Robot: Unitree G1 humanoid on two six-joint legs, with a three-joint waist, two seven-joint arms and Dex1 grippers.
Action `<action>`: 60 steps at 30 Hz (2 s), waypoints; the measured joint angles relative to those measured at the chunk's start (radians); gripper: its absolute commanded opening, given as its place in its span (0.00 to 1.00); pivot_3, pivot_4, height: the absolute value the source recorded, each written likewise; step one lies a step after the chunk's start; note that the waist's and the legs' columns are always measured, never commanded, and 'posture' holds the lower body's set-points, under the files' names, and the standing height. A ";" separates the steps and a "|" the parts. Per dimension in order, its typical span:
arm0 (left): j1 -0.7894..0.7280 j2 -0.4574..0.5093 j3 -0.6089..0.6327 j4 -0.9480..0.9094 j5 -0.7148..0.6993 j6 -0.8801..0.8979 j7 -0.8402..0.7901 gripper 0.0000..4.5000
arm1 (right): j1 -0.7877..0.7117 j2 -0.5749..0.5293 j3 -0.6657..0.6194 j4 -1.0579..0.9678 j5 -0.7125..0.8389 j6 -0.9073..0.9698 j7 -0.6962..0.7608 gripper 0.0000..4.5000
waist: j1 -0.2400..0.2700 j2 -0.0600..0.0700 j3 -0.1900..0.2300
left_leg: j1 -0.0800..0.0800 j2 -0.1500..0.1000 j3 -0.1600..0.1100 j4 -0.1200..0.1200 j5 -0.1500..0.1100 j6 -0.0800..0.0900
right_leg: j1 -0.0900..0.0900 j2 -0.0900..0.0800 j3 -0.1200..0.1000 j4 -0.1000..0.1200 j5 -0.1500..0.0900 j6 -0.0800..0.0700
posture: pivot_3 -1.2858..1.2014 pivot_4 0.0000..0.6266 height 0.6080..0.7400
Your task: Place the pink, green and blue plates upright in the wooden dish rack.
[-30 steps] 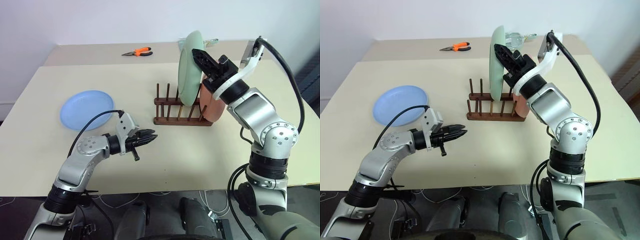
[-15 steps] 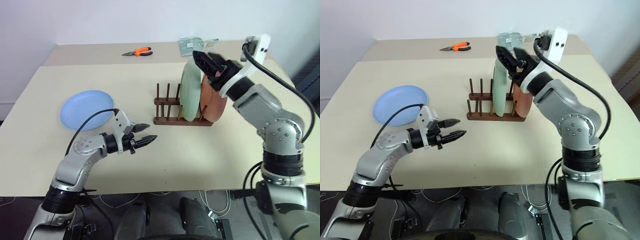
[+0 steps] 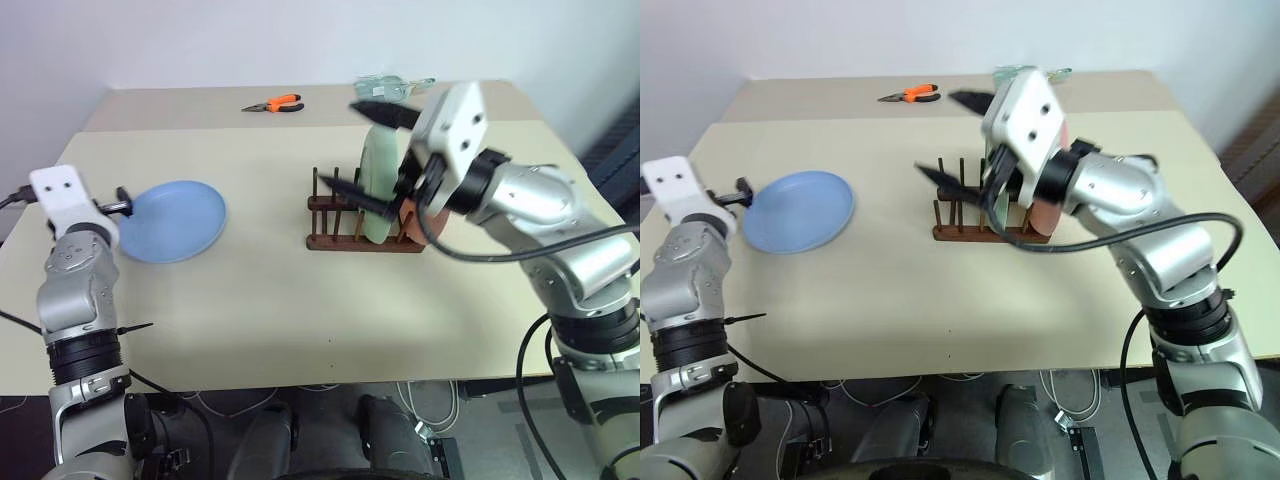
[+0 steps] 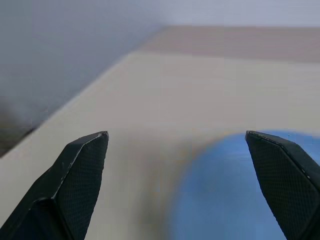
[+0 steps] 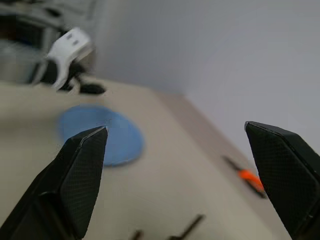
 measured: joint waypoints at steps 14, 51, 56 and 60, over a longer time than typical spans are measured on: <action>-0.046 -0.238 0.285 -0.072 -0.350 0.329 0.096 0.14 | 0.081 0.087 0.027 0.013 -0.164 -0.034 0.067 1.00 | 0.015 -0.005 0.001 | 0.000 0.000 -0.001 0.000 0.001 -0.003 | 0.000 0.001 -0.001 0.001 0.002 -0.003 | 0.52 0.24 1.00; -0.269 -0.078 0.106 -0.308 -0.538 0.002 -0.010 0.57 | -0.082 0.292 0.142 0.396 -0.757 -0.458 0.044 0.00 | -0.010 -0.013 0.004 | 0.002 0.001 -0.001 -0.015 0.010 -0.017 | -0.006 0.002 0.001 0.001 0.003 -0.006 | 0.52 0.24 1.00; 0.020 0.019 -0.058 -0.250 -0.333 -0.145 -0.202 0.57 | -0.080 0.506 -0.113 0.172 -0.335 -0.066 -0.011 0.00 | -0.001 -0.013 0.003 | 0.001 0.001 -0.002 -0.015 0.008 -0.013 | -0.008 0.003 0.001 0.001 0.005 -0.008 | 0.52 0.24 1.00; 0.139 -0.035 -0.170 -0.252 -0.301 -0.180 -0.293 0.57 | -0.085 0.659 -0.294 0.039 -0.019 0.247 -0.195 0.00 | 0.010 -0.015 0.002 | 0.000 0.002 -0.004 -0.014 0.008 -0.013 | -0.008 0.003 0.000 0.002 0.006 -0.010 | 0.52 0.24 1.00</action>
